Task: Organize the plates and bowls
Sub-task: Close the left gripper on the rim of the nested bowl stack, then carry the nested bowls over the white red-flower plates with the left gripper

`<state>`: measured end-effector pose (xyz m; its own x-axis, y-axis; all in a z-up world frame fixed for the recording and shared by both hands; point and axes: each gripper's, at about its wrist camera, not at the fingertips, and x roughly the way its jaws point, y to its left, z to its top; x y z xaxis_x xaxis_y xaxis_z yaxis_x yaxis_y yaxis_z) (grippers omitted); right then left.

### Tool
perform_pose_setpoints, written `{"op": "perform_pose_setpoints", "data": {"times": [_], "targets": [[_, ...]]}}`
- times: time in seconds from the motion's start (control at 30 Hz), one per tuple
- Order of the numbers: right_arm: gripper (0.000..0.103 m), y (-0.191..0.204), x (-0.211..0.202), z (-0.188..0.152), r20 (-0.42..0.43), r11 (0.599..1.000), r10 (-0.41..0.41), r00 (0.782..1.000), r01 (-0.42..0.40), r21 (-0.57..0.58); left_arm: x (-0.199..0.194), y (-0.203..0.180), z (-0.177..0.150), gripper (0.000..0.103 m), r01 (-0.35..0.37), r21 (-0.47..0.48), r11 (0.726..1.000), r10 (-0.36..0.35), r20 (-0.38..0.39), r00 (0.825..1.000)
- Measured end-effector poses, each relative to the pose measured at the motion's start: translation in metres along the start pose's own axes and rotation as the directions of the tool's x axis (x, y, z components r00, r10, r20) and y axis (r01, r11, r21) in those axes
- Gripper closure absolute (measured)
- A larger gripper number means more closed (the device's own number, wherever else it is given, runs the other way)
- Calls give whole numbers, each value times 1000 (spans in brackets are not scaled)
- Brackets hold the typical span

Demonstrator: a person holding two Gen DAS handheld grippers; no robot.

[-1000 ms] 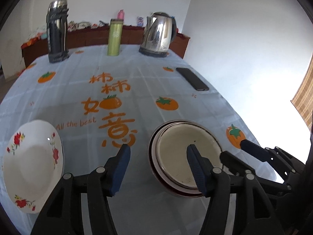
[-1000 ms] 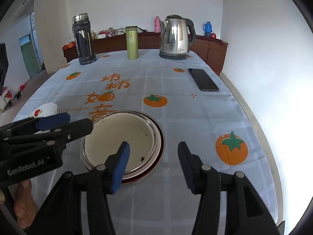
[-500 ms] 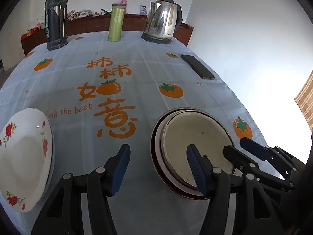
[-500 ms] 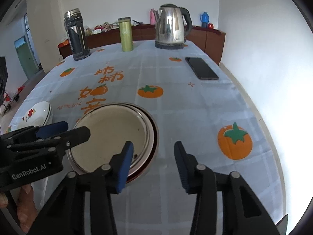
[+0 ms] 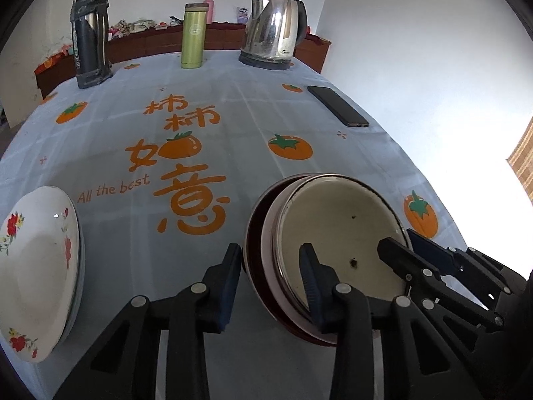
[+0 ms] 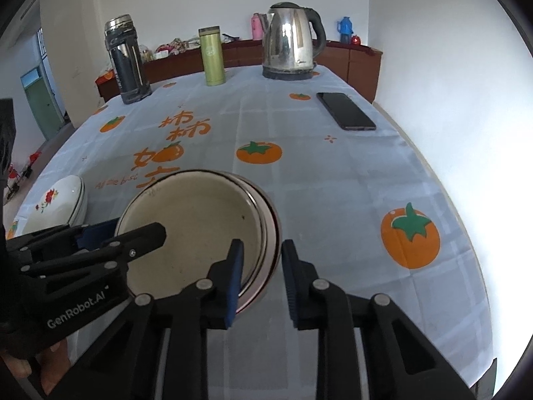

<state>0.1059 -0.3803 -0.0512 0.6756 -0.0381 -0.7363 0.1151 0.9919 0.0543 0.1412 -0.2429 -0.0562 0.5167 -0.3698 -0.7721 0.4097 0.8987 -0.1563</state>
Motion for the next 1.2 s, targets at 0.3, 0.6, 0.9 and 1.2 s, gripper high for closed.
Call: {"op": "perform_pose_setpoints", "data": {"times": [0.3,0.6,0.9,1.2], "targets": [[83,1,-1,-1,11,1000,9,1000,-9,20,-3,2,-1,67,-38,-5,999,38,3,999],[83,13,-14,4,24,1000,24,999,-24,4,-14,9,-8,67,-51,-20,998,51,-10,999],[83,16,-13,0,3,998,42,999,-42,36,-21,14,-10,69,-43,-14,999,42,-30,999],[83,37,-26,3,-3,997,79,997,-79,19,-47,32,-15,69,-80,-17,997,79,-40,996]]}}
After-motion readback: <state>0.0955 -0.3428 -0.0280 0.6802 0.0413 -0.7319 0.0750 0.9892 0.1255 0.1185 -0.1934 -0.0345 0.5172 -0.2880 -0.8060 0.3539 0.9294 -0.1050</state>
